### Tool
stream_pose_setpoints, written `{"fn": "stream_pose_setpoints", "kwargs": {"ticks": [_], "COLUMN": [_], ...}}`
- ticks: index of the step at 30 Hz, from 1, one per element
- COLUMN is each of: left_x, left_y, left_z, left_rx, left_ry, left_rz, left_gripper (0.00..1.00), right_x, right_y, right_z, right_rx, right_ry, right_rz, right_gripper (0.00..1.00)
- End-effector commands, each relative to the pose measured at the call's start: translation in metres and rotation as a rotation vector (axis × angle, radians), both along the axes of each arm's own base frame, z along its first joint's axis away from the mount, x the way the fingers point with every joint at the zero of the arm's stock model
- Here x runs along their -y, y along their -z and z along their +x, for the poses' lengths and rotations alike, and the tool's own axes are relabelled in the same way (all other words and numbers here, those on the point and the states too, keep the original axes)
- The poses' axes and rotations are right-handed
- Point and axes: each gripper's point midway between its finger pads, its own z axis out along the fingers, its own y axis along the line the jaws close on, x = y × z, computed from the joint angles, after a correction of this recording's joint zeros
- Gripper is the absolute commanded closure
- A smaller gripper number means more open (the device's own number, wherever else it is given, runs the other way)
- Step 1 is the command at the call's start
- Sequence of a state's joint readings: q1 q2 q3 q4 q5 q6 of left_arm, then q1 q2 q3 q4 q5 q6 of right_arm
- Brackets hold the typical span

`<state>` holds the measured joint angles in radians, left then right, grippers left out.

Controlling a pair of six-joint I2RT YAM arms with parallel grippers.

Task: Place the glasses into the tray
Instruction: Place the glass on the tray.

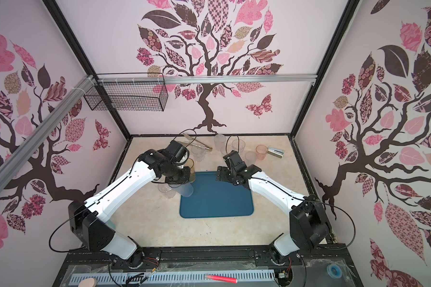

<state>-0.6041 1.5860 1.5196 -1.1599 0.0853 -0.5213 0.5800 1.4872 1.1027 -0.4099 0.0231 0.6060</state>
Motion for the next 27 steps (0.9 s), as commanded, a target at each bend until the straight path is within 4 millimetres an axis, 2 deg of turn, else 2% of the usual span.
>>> {"fn": "stream_pose_setpoints", "kwargs": {"ticks": [1,9,13,20,27], "left_x": [0.005,0.019,0.008,0.008,0.015], "left_y": [0.017,0.046,0.057,0.065,0.062], "left_z": [0.003,0.013,0.019,0.025,0.027], "left_rx": [-0.015,-0.064,-0.078,-0.086,-0.08], "left_ry": [0.042,0.117,0.15,0.163,0.172], "left_rz": [0.019,0.028,0.13,0.159,0.128], "left_gripper": [1.0,1.0,1.0,1.0,1.0], "right_x": [0.004,0.007,0.008,0.008,0.007], "right_y": [-0.012,-0.011,-0.011,-0.007,-0.006], "right_z": [0.0,0.0,-0.002,-0.003,-0.004], "right_rx": [0.029,0.033,0.035,0.027,0.025], "right_ry": [0.018,0.021,0.025,0.026,0.022], "right_rz": [0.014,0.008,0.01,0.016,0.017], "right_gripper": [0.12,0.12,0.12,0.12,0.12]}}
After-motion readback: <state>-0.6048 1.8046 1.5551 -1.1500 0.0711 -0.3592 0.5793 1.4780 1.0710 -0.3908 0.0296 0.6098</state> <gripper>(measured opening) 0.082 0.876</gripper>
